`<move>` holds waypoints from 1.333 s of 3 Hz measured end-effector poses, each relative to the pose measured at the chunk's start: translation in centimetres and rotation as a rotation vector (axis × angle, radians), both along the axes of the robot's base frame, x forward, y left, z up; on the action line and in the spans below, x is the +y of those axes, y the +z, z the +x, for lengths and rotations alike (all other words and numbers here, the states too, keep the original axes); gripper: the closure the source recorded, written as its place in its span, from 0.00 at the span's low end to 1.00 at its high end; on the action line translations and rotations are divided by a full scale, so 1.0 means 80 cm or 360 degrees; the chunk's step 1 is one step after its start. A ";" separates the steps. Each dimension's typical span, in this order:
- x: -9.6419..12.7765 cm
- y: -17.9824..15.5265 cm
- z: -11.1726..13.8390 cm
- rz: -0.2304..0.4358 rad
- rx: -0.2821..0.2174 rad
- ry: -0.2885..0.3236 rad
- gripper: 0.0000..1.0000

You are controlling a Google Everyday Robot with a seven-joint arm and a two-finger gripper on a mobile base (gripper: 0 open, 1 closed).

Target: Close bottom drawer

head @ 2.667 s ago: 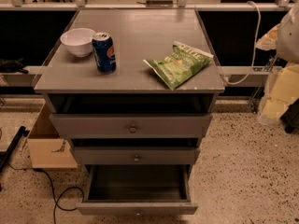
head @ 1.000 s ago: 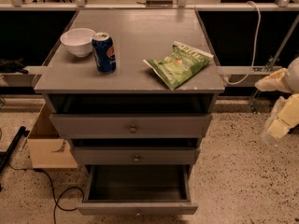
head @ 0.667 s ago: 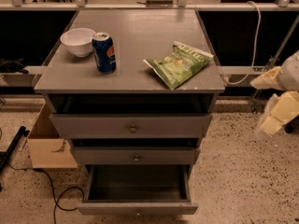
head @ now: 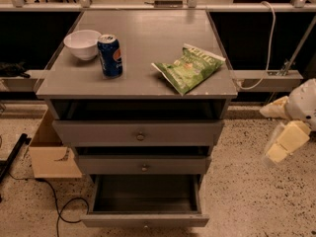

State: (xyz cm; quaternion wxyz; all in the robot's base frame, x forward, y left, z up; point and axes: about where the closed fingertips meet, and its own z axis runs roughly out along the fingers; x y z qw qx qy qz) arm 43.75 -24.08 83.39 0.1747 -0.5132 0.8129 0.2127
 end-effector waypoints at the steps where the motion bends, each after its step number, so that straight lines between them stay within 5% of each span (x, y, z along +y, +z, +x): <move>1: 0.003 -0.023 -0.011 0.0053 0.0028 -0.0008 0.00; 3: 0.001 -0.101 -0.017 0.0045 0.0220 -0.0053 0.00; 4: -0.014 -0.132 -0.018 0.0090 0.0324 -0.0156 0.00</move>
Offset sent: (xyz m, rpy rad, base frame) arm -0.0193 0.0070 -0.0778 0.0526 0.1208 -0.0168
